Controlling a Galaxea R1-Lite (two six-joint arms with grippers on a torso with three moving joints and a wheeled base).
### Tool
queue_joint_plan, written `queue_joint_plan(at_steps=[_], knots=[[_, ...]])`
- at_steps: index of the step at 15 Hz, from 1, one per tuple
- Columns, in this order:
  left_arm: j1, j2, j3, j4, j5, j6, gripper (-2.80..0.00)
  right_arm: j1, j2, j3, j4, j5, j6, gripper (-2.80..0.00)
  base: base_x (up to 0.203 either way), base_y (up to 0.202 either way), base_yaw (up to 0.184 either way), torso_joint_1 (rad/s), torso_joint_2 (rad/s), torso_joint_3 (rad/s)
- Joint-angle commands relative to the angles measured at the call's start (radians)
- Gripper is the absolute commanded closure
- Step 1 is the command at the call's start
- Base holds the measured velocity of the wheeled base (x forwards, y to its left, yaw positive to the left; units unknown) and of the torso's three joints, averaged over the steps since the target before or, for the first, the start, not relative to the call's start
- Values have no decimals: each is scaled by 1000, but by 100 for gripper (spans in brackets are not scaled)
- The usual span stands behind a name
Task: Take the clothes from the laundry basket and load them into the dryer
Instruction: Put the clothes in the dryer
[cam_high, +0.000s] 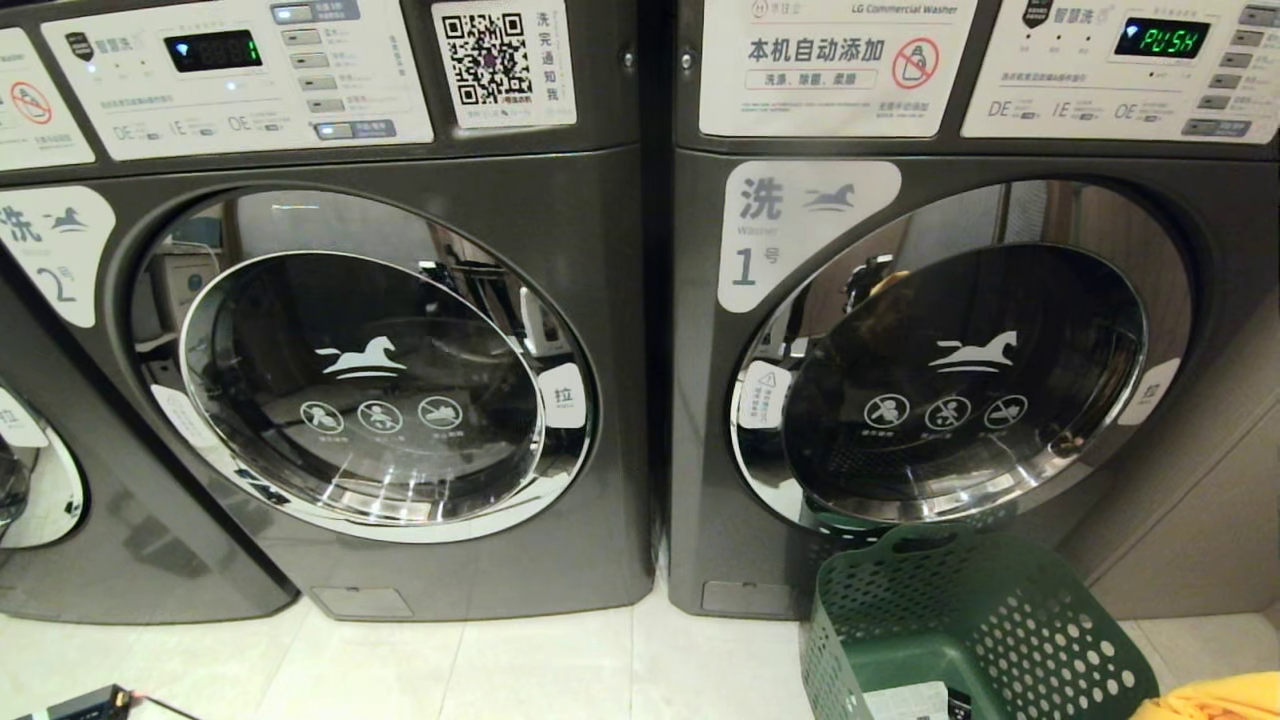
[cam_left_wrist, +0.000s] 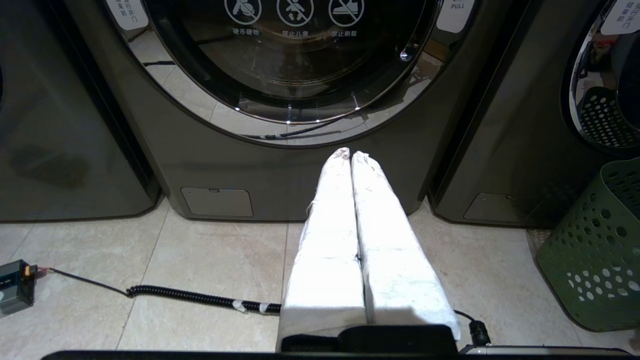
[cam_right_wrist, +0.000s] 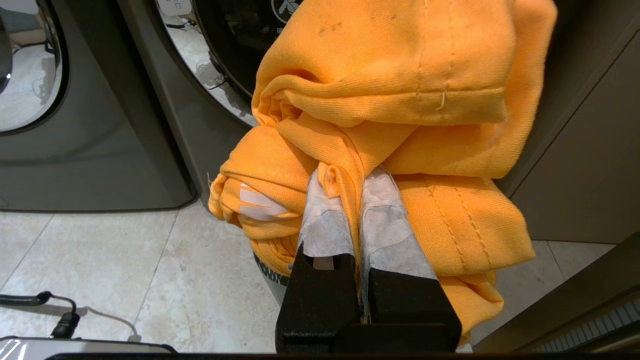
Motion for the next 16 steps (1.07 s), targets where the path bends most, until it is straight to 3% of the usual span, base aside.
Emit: queue_joint_plan(at_steps=[1,4,16], knots=[[1,0,2,-1,0,-1,0,0,1,0,0,0,-1,0,0,0,0,0,0,0],[1,0,2,-1,0,-1,0,0,1,0,0,0,1,0,3,74,-2,4,0,2],[1,0,2,-1,0,-1,0,0,1,0,0,0,-1,0,0,196,-2,1,2,2]])
